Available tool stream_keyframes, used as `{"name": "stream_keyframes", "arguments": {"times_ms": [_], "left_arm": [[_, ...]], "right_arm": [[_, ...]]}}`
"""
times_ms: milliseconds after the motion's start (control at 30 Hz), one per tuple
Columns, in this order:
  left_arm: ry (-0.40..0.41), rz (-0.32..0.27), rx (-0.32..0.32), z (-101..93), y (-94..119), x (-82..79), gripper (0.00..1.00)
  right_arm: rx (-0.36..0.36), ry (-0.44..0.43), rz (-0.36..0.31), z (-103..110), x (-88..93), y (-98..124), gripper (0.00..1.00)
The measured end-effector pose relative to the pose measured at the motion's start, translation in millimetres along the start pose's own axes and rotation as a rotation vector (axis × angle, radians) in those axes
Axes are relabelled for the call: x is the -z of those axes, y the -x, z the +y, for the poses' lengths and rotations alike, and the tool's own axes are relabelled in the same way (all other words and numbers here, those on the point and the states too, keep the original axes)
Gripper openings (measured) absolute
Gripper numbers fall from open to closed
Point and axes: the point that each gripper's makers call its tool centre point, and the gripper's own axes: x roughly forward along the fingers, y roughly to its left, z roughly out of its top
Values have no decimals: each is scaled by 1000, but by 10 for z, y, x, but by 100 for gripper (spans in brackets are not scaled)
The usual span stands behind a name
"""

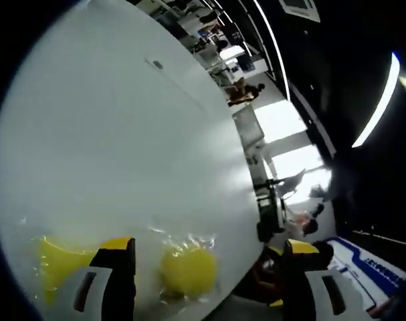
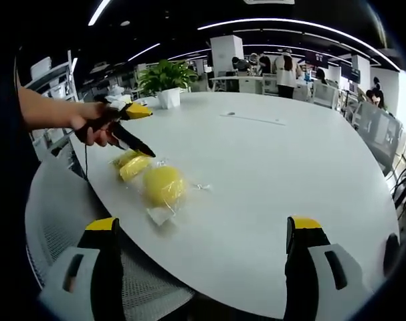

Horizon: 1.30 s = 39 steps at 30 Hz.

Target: Compare the silicone blocks by pressing each to a similar depth, holding the contact briefly, and releasing to observe deformation and rebound differences across the visible hardness samples.

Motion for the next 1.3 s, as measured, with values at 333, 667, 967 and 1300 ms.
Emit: {"name": "stream_keyframes", "arguments": {"times_ms": [333,667,967,1300], "left_arm": [[16,101,-87,197,-190,166,75],[33,134,-179,430,-206,156,44],[10,149,-219,536,-206,150,31],[-6,173,-228,476,-257,209,27]], "right_arm": [[-2,-10,3,50,32,-3,96],[-1,-20,3,37,48,-11,96],[-9,-18,11,43,48,-36,96],[-11,-17,15,25,54,-33,96]]}}
